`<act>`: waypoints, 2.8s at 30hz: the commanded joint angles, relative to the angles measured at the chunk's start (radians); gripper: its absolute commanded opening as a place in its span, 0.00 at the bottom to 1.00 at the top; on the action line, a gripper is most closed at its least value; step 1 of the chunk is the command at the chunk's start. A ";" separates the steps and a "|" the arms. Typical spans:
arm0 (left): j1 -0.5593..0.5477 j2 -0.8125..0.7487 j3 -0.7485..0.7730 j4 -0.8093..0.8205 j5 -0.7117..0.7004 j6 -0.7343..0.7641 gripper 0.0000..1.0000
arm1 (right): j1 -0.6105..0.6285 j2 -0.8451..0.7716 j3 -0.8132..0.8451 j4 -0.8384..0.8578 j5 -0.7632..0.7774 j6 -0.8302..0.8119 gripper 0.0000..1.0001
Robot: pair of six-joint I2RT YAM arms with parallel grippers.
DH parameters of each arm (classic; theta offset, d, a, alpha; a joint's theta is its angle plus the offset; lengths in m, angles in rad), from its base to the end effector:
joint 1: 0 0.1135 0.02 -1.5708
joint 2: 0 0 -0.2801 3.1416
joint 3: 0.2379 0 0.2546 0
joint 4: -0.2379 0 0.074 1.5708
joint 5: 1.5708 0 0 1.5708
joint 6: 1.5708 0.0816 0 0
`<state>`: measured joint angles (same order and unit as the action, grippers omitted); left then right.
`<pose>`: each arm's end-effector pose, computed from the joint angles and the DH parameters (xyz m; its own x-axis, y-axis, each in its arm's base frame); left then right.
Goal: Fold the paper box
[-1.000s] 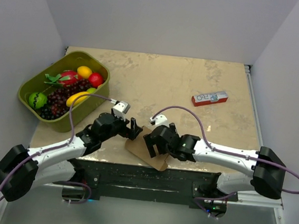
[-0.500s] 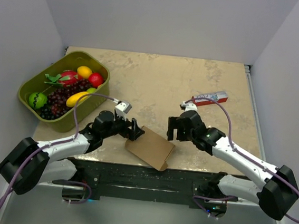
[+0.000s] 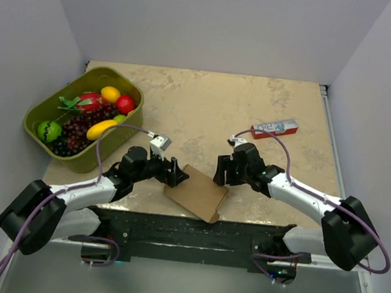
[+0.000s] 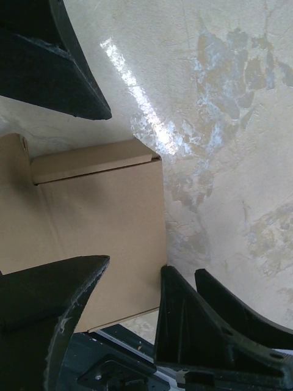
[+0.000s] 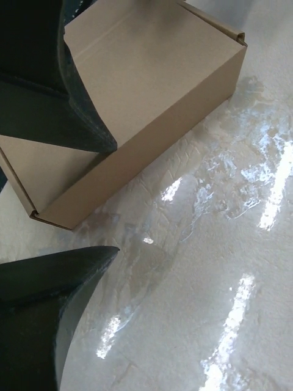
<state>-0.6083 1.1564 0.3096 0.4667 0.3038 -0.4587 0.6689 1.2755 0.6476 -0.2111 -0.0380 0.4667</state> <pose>0.1970 -0.1670 0.1679 -0.6154 -0.0863 -0.7835 0.5585 0.6536 -0.5107 0.2161 0.1748 0.1690 -0.8090 -0.0664 -0.5840 -0.3086 0.8936 0.3259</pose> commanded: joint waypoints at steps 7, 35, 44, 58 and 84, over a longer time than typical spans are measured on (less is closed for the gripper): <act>0.021 -0.017 -0.026 0.036 0.017 -0.049 0.97 | -0.080 0.070 -0.037 0.081 -0.068 0.000 0.52; 0.074 -0.303 -0.056 -0.049 -0.005 -0.087 1.00 | -0.097 -0.078 0.000 0.092 -0.276 -0.161 0.79; 0.073 -0.366 -0.047 -0.123 -0.006 -0.090 1.00 | -0.094 0.019 -0.016 0.118 -0.338 -0.177 0.51; 0.073 -0.432 -0.012 -0.207 -0.006 -0.069 1.00 | -0.097 0.174 0.043 0.058 -0.198 -0.137 0.42; 0.073 -0.400 -0.056 -0.143 0.024 -0.058 0.99 | -0.161 0.298 0.095 0.068 -0.249 -0.172 0.25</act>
<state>-0.5388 0.7055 0.2703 0.2188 0.2897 -0.5304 0.5049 1.5749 0.7406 -0.1112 -0.3073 0.3225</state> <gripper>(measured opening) 0.994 0.244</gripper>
